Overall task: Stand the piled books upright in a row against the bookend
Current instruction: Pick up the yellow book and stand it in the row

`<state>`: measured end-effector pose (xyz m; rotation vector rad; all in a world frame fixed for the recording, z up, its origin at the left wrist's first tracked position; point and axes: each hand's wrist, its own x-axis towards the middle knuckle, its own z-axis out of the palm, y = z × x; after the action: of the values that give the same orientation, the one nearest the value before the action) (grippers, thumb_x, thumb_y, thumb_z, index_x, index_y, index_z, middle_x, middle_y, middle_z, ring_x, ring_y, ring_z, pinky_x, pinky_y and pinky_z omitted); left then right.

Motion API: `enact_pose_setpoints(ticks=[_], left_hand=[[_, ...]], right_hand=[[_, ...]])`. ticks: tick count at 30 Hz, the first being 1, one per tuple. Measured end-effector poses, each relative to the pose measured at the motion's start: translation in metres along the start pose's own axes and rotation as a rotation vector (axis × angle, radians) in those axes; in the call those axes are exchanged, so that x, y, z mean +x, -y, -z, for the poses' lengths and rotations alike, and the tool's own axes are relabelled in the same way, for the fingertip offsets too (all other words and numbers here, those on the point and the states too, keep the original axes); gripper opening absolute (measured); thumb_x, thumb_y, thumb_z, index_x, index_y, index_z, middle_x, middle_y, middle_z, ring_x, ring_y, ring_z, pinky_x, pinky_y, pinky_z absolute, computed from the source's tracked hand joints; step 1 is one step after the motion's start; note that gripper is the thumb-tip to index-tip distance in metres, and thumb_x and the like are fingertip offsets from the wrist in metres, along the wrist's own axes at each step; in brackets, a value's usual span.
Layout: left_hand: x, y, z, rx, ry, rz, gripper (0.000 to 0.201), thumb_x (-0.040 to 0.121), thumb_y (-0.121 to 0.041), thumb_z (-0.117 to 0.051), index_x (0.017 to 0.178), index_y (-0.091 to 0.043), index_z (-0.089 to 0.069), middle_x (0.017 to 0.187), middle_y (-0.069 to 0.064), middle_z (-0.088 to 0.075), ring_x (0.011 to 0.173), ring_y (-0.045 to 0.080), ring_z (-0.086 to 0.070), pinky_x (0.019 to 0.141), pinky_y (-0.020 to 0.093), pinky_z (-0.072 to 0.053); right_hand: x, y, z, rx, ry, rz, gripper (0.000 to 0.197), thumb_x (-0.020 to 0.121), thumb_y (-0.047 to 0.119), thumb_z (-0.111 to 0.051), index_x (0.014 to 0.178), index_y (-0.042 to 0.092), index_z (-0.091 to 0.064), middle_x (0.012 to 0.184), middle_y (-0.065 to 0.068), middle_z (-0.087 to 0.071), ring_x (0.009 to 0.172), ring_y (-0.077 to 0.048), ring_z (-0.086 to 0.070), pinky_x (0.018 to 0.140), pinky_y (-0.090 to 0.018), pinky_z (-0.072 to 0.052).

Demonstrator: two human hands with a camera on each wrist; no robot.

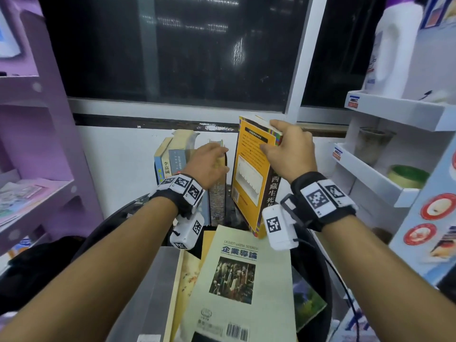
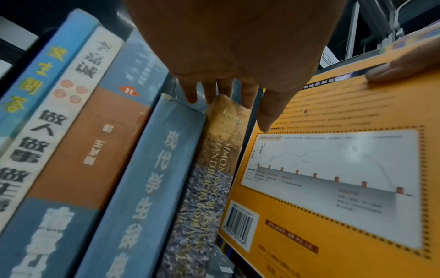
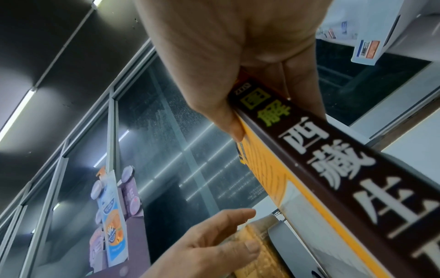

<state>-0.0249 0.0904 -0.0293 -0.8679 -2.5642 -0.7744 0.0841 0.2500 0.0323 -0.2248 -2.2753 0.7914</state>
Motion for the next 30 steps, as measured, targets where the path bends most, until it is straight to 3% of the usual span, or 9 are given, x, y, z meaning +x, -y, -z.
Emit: enact_pose_setpoints(ticks=[7,11,19,22,25,28,30], left_hand=[[0.021,0.019,-0.011,-0.038,0.035,-0.033,0.046,0.092,-0.038,-0.055,0.136,-0.028,-0.049,0.151,0.004,-0.031,0.14,0.02,-0.025,0.116,0.036,-0.018],[0.023,0.026,-0.016,0.037,-0.032,-0.113,0.037,0.091,-0.037,-0.054,0.126,-0.027,-0.056,0.142,0.0,-0.043,0.134,0.017,-0.034,0.113,0.035,-0.025],[0.025,0.032,-0.021,0.052,-0.082,-0.186,0.021,0.085,-0.038,-0.056,0.103,-0.027,-0.057,0.123,-0.004,-0.057,0.117,0.017,-0.044,0.101,0.041,-0.039],[0.024,0.031,-0.019,0.071,-0.077,-0.193,0.03,0.084,-0.04,-0.062,0.11,-0.026,-0.057,0.126,-0.004,-0.055,0.12,0.016,-0.043,0.101,0.039,-0.039],[0.022,0.027,-0.017,0.058,-0.052,-0.131,0.053,0.08,-0.043,-0.069,0.126,-0.025,-0.05,0.131,-0.001,-0.052,0.124,0.017,-0.042,0.105,0.039,-0.038],[0.022,0.025,-0.015,0.052,-0.001,-0.056,0.082,0.072,-0.045,-0.076,0.141,-0.023,-0.037,0.141,0.004,-0.046,0.136,0.022,-0.035,0.111,0.044,-0.033],[0.022,0.026,-0.015,0.059,0.01,-0.035,0.088,0.071,-0.045,-0.077,0.144,-0.02,-0.034,0.146,0.005,-0.043,0.141,0.023,-0.029,0.113,0.045,-0.03]], right_hand=[[0.033,-0.008,-0.05,0.005,-0.058,-0.059,0.051,0.089,0.025,-0.064,0.138,0.027,-0.049,0.114,-0.005,-0.066,0.105,-0.025,-0.06,0.093,-0.042,-0.052],[0.036,-0.011,-0.077,-0.027,-0.071,-0.095,0.055,0.085,0.034,-0.061,0.138,0.037,-0.045,0.111,-0.004,-0.067,0.097,-0.028,-0.064,0.083,-0.045,-0.056],[0.03,-0.021,-0.11,0.026,-0.015,-0.089,0.051,0.087,0.029,-0.064,0.137,0.03,-0.051,0.111,-0.012,-0.069,0.103,-0.031,-0.062,0.09,-0.034,-0.049],[0.03,-0.024,-0.113,0.044,-0.004,-0.095,0.052,0.086,0.03,-0.065,0.137,0.029,-0.052,0.112,-0.01,-0.069,0.104,-0.028,-0.062,0.09,-0.032,-0.048],[0.033,-0.024,-0.112,0.083,0.022,-0.098,0.051,0.087,0.034,-0.065,0.136,0.027,-0.053,0.116,-0.008,-0.068,0.11,-0.026,-0.059,0.093,-0.029,-0.045],[0.036,-0.022,-0.113,0.102,0.112,-0.061,0.053,0.087,0.038,-0.062,0.138,0.025,-0.051,0.121,-0.008,-0.066,0.118,-0.027,-0.054,0.101,-0.033,-0.044],[0.036,-0.02,-0.112,0.106,0.182,-0.048,0.054,0.088,0.038,-0.06,0.139,0.027,-0.049,0.124,-0.009,-0.063,0.123,-0.027,-0.049,0.104,-0.034,-0.042]])
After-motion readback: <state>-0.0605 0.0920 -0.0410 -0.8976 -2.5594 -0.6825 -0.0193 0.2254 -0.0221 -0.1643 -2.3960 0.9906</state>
